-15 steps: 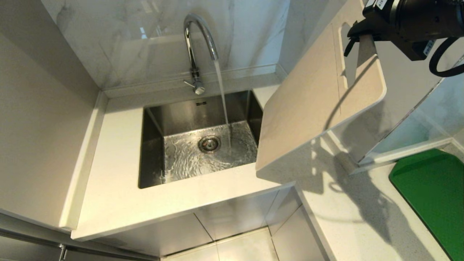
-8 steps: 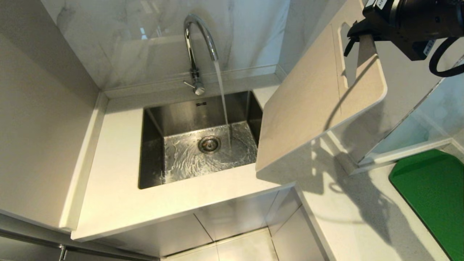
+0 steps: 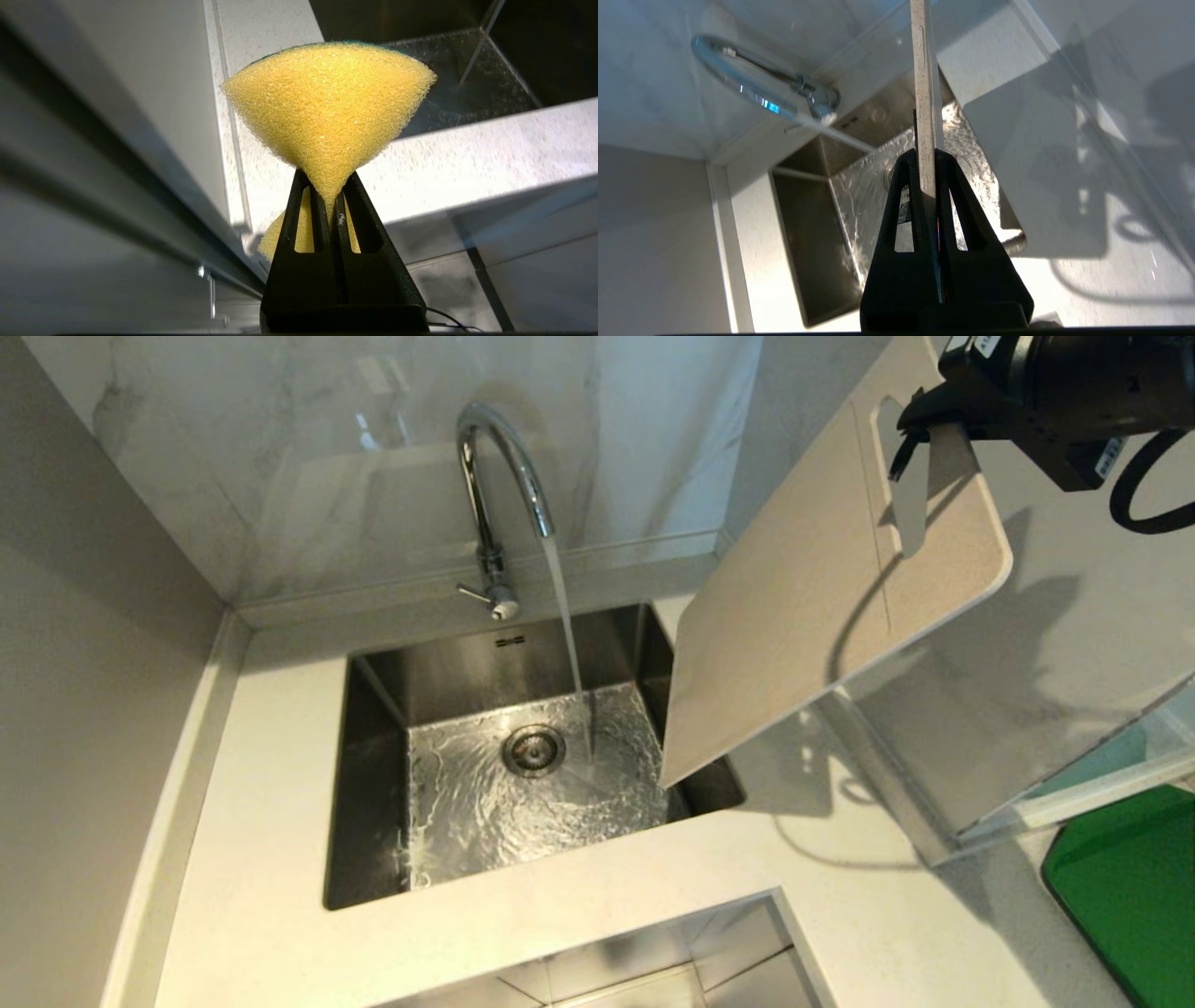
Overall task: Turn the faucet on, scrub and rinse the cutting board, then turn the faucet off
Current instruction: Scrub the cutting board underwater
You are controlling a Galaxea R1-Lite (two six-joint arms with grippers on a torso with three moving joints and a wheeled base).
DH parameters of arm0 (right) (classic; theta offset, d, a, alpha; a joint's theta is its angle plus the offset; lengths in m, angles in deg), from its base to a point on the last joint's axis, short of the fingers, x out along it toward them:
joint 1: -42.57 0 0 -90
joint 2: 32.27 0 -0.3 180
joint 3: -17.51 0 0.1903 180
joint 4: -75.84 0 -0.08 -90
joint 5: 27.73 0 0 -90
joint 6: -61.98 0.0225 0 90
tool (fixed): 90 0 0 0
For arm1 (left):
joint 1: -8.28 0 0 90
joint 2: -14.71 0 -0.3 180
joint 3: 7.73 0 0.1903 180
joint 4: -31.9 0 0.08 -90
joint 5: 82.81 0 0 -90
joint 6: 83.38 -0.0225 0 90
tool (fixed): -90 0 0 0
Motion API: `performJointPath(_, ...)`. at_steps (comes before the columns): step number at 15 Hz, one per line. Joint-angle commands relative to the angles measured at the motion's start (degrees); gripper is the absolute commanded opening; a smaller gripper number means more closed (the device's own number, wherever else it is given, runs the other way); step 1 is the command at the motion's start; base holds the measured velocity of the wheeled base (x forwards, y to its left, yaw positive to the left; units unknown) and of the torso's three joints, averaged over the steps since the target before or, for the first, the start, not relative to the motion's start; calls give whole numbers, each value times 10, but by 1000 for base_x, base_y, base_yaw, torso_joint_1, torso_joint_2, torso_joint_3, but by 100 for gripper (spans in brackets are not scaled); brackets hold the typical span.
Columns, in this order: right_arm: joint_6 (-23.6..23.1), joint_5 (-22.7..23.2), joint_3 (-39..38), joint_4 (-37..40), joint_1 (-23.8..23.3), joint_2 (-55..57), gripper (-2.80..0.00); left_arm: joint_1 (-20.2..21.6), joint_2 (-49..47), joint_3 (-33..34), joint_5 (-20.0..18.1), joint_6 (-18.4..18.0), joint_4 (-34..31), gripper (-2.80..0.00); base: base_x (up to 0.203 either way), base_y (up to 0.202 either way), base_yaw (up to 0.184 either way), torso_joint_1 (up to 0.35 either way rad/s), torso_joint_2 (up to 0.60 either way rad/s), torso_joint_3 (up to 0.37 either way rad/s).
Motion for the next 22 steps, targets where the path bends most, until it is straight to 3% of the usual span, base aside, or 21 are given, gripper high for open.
performJointPath(1,1,-1,0,4,0,-3,-280,0,2,0,0,0,0,-280,189,0,3,6,2,2)
performJointPath(9,3,1,0,2,0,-1,-280,0,2,0,0,0,0,-280,183,0,-2,2,4,4)
performJointPath(15,9,3,0,2,0,3,-280,0,2,0,0,0,0,-280,0,0,0,0,0,0)
performJointPath(22,127,4,0,-11,3,37,-280,0,2,0,0,0,0,-280,0,0,0,0,0,0)
